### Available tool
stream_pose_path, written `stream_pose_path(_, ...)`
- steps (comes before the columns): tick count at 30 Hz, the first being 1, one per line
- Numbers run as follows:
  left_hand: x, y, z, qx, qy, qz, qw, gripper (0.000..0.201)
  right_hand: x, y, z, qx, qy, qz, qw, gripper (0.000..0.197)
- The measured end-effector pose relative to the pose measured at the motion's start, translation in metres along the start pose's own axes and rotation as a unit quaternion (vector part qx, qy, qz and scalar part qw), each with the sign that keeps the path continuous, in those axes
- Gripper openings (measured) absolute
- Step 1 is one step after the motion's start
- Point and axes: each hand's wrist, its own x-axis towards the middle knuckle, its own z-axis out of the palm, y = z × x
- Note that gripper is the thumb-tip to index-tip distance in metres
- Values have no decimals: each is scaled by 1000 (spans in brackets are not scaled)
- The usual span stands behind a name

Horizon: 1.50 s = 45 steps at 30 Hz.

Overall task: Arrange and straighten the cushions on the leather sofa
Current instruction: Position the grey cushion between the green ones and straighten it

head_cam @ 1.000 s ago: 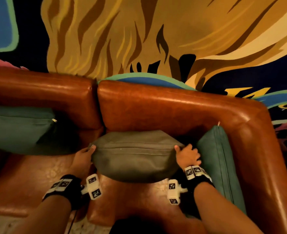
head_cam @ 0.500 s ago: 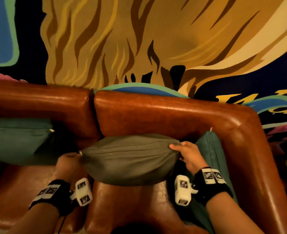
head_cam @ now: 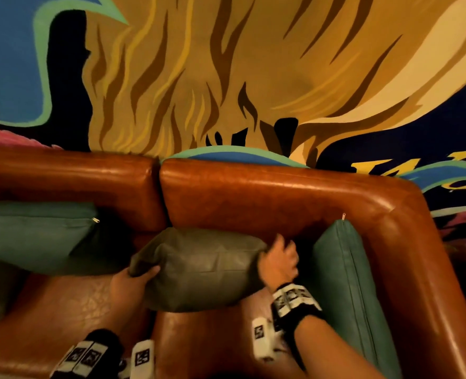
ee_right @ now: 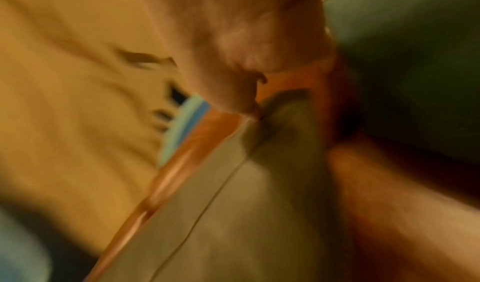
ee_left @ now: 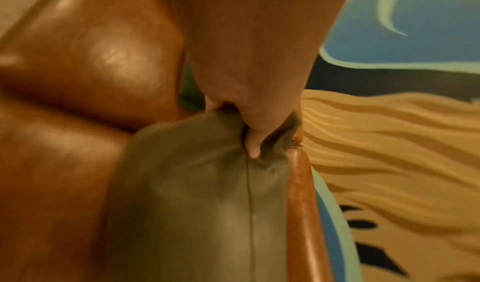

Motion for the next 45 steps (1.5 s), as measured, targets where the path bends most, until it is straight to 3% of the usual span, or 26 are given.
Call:
stream_pose_path(2, 9, -6, -9, 12, 19, 10, 1000, 31, 27, 33, 5, 129, -130, 70, 981, 57)
stream_pose_path(3, 13, -7, -13, 13, 30, 17, 999, 35, 27, 36, 5, 173, -137, 57, 974, 51)
stream_pose_path(5, 13, 2, -11, 47, 63, 46, 996, 38, 17, 26, 0, 169, -66, -29, 983, 42)
stream_pose_path(7, 1, 18, -6, 82, 66, 94, 990, 36, -3, 6, -13, 151, 22, -161, 975, 36)
stream_pose_path(8, -4, 20, -5, 94, 51, 117, 987, 34, -11, 0, -25, 160, 41, -225, 960, 37)
stream_pose_path(10, -7, 19, -16, 107, 39, 118, 986, 31, -12, 6, -48, 198, 23, -286, 937, 46)
stream_pose_path(13, -1, -1, -23, 129, 20, 90, 987, 35, 23, 40, -77, 164, 45, -262, 950, 52)
stream_pose_path(16, -5, -6, 16, 143, -19, 90, 985, 44, 39, 54, -72, 118, 125, -113, 979, 14)
stream_pose_path(17, -9, -5, 31, 131, -28, 90, 987, 42, 31, 48, -62, 71, 169, -66, 981, 13)
stream_pose_path(18, -11, -4, 40, 130, -36, 90, 987, 39, 20, 40, -48, 14, 219, -65, 974, 28)
stream_pose_path(19, -15, -1, 44, 127, -37, 96, 987, 37, 2, 28, -31, -17, 252, -124, 959, 39)
stream_pose_path(20, -15, 0, 45, 127, -43, 97, 986, 36, -19, 12, -10, -16, 247, -235, 940, 47)
stream_pose_path(22, -14, 2, 43, 144, -61, 105, 982, 31, -68, -17, 40, -67, 94, -450, 886, 61)
stream_pose_path(24, -7, -2, 40, 169, -79, 108, 977, 22, -99, -25, 75, -162, -30, -541, 825, 68)
stream_pose_path(25, -2, -7, 36, 176, -77, 104, 976, 21, -93, -19, 79, -190, -24, -541, 819, 70)
stream_pose_path(27, 10, -18, 25, 184, -75, 77, 977, 27, -53, 8, 62, -255, 22, -485, 837, 71)
stream_pose_path(29, 18, -28, 16, 163, -91, 45, 981, 30, -4, 42, 33, -264, 49, -365, 891, 67)
stream_pose_path(31, 18, -27, 16, 136, -111, 27, 984, 31, 31, 59, 1, -179, 84, -213, 957, 62)
stream_pose_path(33, 22, -20, 24, 102, -98, 12, 990, 33, 48, 52, -28, -27, 27, -64, 997, 59)
stream_pose_path(35, 26, -8, 27, 57, -79, -20, 995, 40, 53, 39, -50, 112, 12, 15, 993, 47)
stream_pose_path(36, 26, -1, 27, 50, -70, -21, 996, 45, 53, 33, -54, 138, 20, 19, 990, 41)
stream_pose_path(38, 22, 14, 29, 89, -69, 15, 994, 46, 44, 23, -54, 144, 29, -38, 988, 29)
stream_pose_path(40, 13, 25, 30, 153, -85, 64, 983, 34, 31, 21, -48, 145, -10, -117, 982, 16)
stream_pose_path(42, 12, 21, 20, 171, -90, 71, 979, 29, 28, 34, -54, 204, -36, -135, 969, 10)
stream_pose_path(45, 21, 1, -1, 145, -49, 19, 988, 37, 43, 70, -67, 341, -44, 5, 939, 18)
